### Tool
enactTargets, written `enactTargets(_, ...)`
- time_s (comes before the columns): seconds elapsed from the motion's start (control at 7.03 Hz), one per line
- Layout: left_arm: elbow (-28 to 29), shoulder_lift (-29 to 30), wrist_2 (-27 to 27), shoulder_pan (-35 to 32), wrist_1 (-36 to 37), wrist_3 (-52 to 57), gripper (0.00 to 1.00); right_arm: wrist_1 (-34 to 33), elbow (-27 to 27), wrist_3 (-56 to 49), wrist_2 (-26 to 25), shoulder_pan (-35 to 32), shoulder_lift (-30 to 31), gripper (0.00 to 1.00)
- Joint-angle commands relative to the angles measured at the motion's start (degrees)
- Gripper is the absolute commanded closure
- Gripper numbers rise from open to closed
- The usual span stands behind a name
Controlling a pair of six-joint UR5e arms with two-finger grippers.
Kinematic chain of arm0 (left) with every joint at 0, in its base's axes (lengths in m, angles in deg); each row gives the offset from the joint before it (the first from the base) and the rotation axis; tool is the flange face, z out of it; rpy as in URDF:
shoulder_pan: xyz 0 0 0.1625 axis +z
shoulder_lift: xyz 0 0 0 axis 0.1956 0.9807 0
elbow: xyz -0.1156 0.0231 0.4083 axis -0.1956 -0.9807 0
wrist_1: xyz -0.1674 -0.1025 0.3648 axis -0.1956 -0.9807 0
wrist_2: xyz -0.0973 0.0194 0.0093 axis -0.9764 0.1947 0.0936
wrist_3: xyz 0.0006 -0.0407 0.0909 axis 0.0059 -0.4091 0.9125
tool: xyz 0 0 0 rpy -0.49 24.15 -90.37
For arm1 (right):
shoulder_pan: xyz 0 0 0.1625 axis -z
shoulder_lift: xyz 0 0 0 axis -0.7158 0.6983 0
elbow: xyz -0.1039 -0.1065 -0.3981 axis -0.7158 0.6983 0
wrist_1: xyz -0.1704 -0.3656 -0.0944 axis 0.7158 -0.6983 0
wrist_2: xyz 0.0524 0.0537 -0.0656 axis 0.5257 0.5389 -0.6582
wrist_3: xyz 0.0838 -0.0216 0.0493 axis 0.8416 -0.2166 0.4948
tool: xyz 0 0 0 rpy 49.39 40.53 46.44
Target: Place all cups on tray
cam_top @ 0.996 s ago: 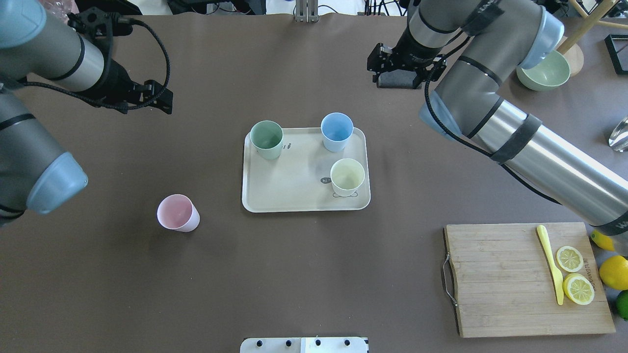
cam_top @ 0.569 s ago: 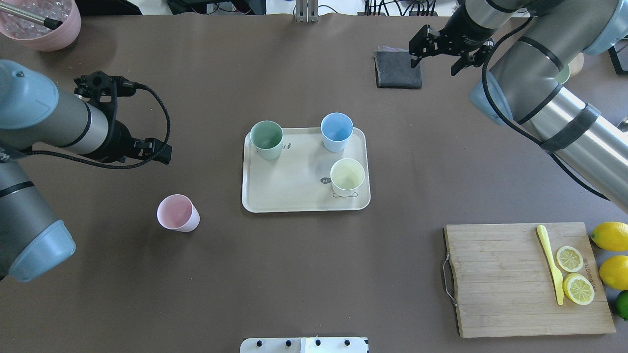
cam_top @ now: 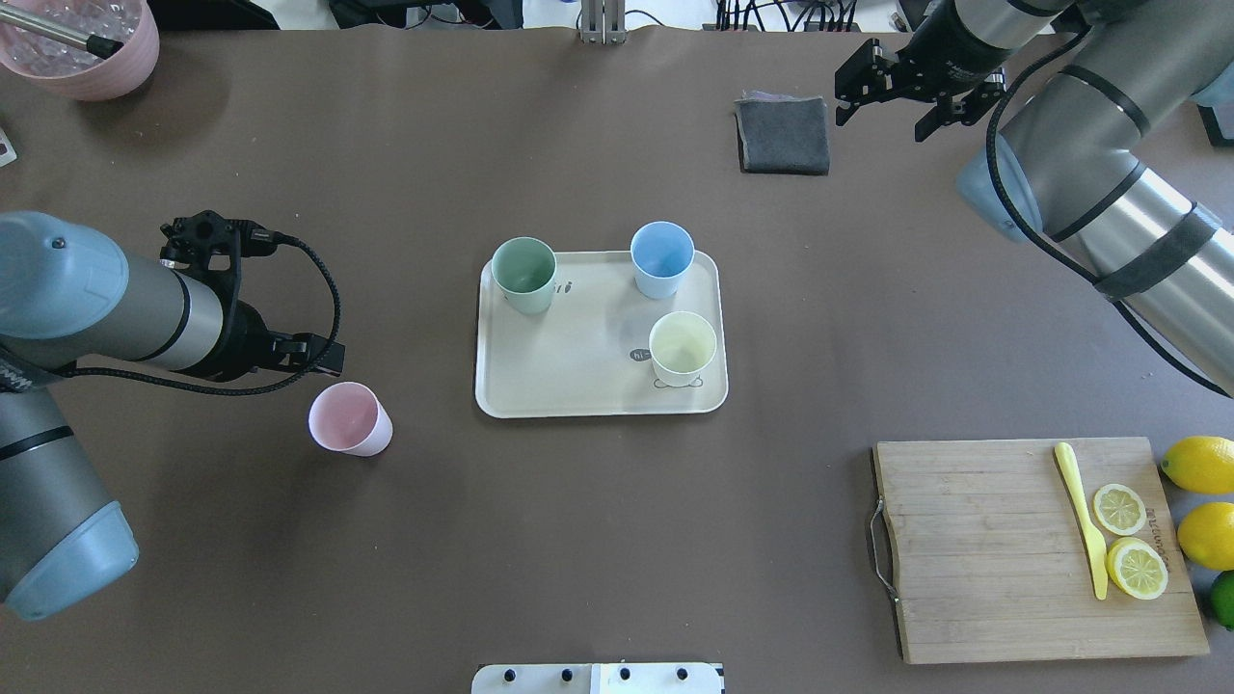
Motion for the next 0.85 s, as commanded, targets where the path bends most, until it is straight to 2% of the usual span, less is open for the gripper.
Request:
enactTargets(0.0, 0.79, -0.27, 3.21, 2.81, -0.83, -1.37, 0.03, 0.0, -0.85, 0.07, -0.23, -0.15, 0.78, 0.0)
enactTargets(0.14, 2.27, 0.17, 3.49, 3.95, -1.1, -1.37, 0.04, 0.0, -0.85, 0.07, -0.57, -0.06, 1.39, 0.0)
enactTargets(0.28, 3.16, 0.34, 3.49, 4.13, -1.8, -1.37, 0.12, 0.0, -0.94, 0.07, -0.66, -0.06, 1.39, 0.0)
enactTargets(0.43, 3.6, 0.43, 3.49, 4.14, -1.98, -1.29, 0.26, 0.0, -0.94, 0.07, -1.1, -0.06, 1.74, 0.0)
enactTargets(0.57, 3.34, 0.78, 3.49, 4.14, -1.98, -1.03, 0.76, 0.0, -1.03, 0.07, -1.11, -0.06, 1.83, 0.0)
enactTargets(0.71, 2.9, 1.48, 3.49, 4.14, -1.8, -0.85, 1.0, 0.0, -1.03, 0.07, -1.11, -0.06, 1.83, 0.0)
